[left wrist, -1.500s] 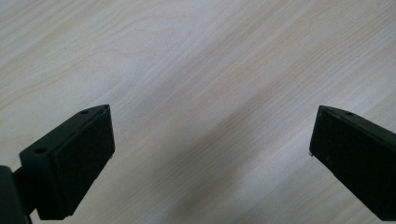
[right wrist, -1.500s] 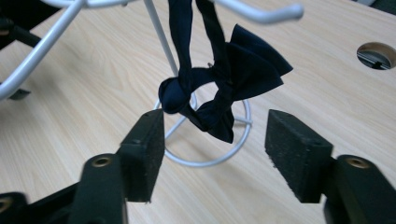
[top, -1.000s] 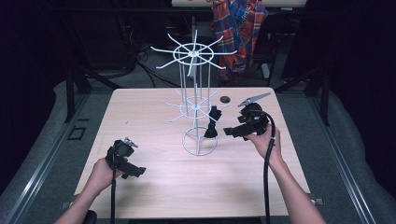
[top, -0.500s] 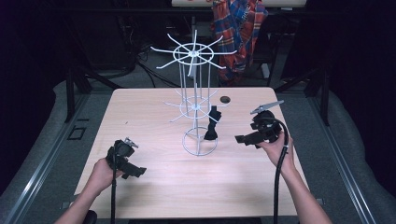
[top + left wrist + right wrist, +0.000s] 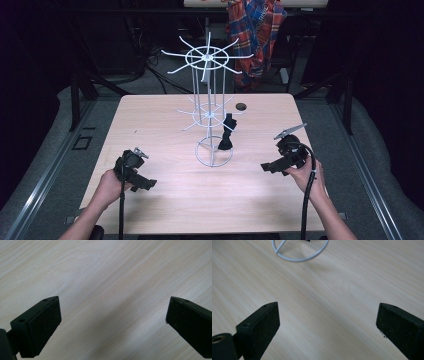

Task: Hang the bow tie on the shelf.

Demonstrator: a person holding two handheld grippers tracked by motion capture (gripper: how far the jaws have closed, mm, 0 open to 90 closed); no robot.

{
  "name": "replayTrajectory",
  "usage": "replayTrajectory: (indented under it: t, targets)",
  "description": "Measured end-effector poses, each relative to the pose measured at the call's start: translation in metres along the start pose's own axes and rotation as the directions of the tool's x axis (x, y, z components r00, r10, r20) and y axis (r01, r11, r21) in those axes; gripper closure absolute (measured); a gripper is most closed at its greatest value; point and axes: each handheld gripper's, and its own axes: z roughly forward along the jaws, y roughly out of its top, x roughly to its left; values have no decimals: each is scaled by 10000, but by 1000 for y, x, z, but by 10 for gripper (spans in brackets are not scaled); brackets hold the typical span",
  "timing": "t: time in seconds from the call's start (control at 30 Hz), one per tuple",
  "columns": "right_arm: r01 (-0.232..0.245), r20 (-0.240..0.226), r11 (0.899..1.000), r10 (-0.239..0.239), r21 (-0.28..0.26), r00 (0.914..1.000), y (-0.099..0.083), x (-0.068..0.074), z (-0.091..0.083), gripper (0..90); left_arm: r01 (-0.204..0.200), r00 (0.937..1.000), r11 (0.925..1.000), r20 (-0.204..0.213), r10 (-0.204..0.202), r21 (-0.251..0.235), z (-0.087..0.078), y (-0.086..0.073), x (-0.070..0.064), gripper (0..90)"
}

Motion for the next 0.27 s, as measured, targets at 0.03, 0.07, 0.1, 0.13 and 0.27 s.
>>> replayTrajectory:
  t: [0.03,0.07,0.1,0.13,0.27]
  targets:
    - [-30,-25,9997,31,235,10000,-3,-1,3,40,-13,10000,10000,1,13,-1,0,0,0,1]
    - [-11,-18,9994,12,357,10000,-5,-1,6,37,-23,10000,10000,-12,23,-7,0,0,0,1]
    - [6,-17,9988,-5,493,10000,-6,-2,9,32,-25,10000,10000,-1,25,-7,0,0,-1,1]
    - [-13,-65,9982,17,603,10000,-7,-2,12,31,-30,10000,10000,-6,30,-3,0,0,-1,1]
    - [65,-36,9946,-62,1039,10000,-7,-4,21,45,-68,10000,10000,2,68,4,0,1,0,1]
